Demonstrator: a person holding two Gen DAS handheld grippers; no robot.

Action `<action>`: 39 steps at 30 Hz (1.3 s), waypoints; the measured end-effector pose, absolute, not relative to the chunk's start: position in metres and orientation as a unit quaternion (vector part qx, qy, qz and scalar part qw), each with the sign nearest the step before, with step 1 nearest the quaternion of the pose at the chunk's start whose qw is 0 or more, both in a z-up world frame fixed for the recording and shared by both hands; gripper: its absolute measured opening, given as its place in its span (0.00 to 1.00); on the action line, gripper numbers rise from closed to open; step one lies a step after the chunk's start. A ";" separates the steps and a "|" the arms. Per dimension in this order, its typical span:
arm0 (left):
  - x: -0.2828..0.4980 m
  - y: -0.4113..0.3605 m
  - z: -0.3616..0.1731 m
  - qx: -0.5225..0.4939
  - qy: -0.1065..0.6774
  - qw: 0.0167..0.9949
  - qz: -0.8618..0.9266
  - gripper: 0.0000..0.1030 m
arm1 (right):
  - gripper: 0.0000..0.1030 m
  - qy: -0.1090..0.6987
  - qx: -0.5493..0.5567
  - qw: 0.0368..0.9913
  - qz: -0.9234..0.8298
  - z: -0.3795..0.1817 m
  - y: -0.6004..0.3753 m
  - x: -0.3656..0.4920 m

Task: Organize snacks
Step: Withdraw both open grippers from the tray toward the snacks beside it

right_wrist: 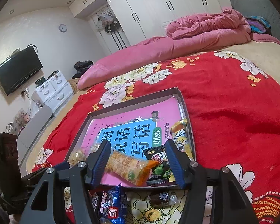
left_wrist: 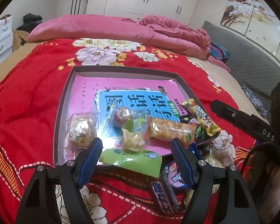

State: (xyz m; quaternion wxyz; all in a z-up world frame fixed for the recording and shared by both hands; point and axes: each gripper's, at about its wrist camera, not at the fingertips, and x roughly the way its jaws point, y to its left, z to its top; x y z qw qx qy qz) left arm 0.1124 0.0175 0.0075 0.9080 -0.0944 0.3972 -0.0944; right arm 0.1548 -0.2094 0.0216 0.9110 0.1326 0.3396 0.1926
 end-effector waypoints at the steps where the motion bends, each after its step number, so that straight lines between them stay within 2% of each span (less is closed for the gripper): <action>1: 0.112 0.017 0.007 -0.094 0.398 0.908 -0.095 0.75 | 0.59 0.339 0.132 0.911 0.193 0.022 -0.209 0.154; 15: 0.104 0.008 0.001 -0.096 0.418 0.897 -0.110 0.75 | 0.65 0.331 0.120 0.914 0.202 0.025 -0.213 0.147; 39: 0.088 0.002 -0.013 -0.079 0.453 0.880 -0.120 0.75 | 0.67 0.348 0.053 0.907 0.231 0.015 -0.208 0.116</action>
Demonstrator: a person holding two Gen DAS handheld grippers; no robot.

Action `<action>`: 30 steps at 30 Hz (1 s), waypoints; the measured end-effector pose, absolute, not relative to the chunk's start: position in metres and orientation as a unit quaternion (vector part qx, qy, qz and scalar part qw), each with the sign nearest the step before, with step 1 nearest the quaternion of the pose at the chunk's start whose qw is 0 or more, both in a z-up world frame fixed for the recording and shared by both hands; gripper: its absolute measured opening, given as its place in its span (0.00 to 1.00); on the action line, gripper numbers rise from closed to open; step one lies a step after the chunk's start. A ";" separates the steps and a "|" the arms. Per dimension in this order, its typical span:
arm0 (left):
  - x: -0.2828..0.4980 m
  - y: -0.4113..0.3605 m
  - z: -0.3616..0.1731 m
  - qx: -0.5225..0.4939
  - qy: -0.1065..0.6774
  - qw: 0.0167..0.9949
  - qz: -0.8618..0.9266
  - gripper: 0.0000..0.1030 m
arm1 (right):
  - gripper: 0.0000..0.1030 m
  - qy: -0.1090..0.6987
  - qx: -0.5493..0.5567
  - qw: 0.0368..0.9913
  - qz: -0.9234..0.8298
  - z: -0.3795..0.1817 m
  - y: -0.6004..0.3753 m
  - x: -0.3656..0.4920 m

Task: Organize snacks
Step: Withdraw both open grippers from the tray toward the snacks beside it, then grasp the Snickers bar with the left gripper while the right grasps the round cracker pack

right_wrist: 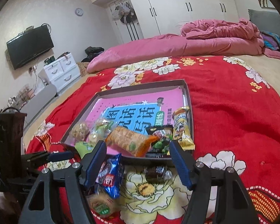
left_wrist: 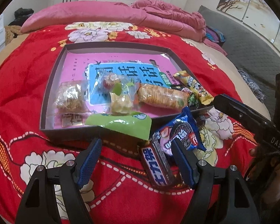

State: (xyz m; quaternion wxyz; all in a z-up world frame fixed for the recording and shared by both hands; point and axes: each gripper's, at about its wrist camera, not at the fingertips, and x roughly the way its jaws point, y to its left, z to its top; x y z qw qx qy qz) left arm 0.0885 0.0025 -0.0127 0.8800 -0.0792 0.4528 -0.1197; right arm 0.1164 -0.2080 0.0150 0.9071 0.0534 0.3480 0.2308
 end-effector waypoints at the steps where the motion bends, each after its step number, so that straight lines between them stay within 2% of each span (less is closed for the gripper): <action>1: 0.088 0.002 -0.014 -0.081 0.455 0.879 -0.121 0.75 | 0.67 0.349 0.052 0.906 0.232 0.015 -0.208 0.115; 30: 0.088 0.000 -0.039 -0.065 0.506 0.855 -0.098 0.75 | 0.68 0.393 -0.005 0.878 0.275 -0.003 -0.195 0.081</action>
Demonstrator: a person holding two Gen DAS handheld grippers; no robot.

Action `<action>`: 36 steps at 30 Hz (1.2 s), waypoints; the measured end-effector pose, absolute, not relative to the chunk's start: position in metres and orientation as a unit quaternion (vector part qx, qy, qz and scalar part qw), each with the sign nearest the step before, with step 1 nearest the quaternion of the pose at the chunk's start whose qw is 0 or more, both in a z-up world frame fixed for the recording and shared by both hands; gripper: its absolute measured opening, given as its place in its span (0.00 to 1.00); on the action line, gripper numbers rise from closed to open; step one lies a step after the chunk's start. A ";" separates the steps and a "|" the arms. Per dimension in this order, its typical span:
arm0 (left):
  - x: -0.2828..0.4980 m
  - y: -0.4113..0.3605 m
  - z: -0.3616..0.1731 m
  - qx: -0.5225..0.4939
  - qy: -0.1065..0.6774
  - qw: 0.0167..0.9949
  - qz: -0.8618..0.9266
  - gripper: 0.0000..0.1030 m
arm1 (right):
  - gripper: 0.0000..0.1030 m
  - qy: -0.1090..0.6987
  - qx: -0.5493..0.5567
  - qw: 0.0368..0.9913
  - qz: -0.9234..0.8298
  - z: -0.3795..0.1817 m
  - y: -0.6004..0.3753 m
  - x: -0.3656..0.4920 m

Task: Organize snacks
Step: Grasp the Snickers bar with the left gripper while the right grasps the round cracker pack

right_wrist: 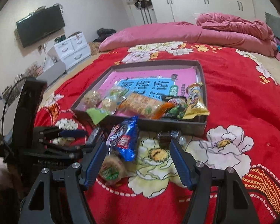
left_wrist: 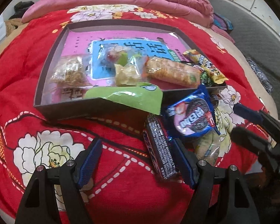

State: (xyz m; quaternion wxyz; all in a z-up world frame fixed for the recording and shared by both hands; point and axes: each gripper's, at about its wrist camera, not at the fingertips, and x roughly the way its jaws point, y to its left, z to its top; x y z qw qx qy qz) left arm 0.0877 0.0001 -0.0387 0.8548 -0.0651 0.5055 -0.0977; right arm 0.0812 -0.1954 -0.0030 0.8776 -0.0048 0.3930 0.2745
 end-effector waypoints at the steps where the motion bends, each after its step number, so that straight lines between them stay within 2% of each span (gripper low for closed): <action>1: 0.087 0.001 -0.039 -0.069 0.505 0.855 -0.098 0.75 | 0.68 0.395 -0.009 0.876 0.277 -0.004 -0.194 0.080; 14: 0.087 -0.005 -0.040 -0.063 0.503 0.855 -0.107 0.75 | 0.67 0.423 -0.082 0.841 0.327 -0.023 -0.160 0.062; 22: 0.088 -0.008 -0.039 -0.059 0.501 0.856 -0.109 0.66 | 0.59 0.433 -0.090 0.832 0.336 -0.031 -0.152 0.064; 30: 0.089 -0.008 -0.038 -0.064 0.500 0.856 -0.111 0.50 | 0.52 0.430 -0.105 0.832 0.335 -0.033 -0.147 0.066; 36: 0.089 -0.007 -0.039 -0.068 0.502 0.855 -0.114 0.49 | 0.46 0.437 -0.098 0.830 0.331 -0.034 -0.152 0.068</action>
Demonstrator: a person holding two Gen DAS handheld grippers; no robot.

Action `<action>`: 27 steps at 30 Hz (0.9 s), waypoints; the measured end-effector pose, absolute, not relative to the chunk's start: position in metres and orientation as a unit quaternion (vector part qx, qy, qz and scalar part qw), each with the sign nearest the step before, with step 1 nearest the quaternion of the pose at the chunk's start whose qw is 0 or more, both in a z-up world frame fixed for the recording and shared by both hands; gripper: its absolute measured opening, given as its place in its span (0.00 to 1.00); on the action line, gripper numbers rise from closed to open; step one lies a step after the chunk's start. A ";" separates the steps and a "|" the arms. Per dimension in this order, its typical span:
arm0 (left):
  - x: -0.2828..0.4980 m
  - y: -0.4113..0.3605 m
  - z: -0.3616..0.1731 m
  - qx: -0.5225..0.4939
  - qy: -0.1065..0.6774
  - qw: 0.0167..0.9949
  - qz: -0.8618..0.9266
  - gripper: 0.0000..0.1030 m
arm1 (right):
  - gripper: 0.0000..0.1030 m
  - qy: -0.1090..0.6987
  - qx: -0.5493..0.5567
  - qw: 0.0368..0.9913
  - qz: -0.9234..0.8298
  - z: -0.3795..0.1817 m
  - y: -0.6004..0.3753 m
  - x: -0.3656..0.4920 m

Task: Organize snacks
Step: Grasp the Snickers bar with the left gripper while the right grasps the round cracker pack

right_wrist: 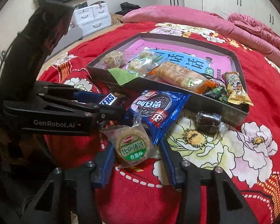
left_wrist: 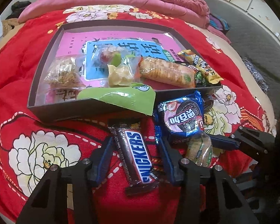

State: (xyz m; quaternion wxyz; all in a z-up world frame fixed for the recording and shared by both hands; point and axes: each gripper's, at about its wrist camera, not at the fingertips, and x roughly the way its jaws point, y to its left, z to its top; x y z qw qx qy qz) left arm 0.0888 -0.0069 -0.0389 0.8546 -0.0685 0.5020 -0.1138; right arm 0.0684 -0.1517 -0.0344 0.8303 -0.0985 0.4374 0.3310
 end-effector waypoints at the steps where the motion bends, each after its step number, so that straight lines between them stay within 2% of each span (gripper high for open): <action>1: 0.089 -0.007 -0.039 -0.068 0.502 0.854 -0.114 0.49 | 0.46 0.439 -0.096 0.830 0.330 -0.035 -0.153 0.069; 13: 0.087 -0.005 -0.041 -0.061 0.507 0.853 -0.110 0.46 | 0.43 0.450 -0.058 0.836 0.310 -0.029 -0.174 0.072; 20: 0.088 -0.009 -0.043 -0.051 0.509 0.853 -0.102 0.46 | 0.43 0.445 -0.079 0.836 0.311 -0.034 -0.162 0.076; 23: 0.088 -0.009 -0.044 -0.044 0.508 0.854 -0.100 0.41 | 0.42 0.445 -0.086 0.836 0.309 -0.036 -0.158 0.077; 27: 0.088 -0.008 -0.044 -0.042 0.508 0.854 -0.099 0.34 | 0.35 0.443 -0.075 0.837 0.313 -0.032 -0.162 0.075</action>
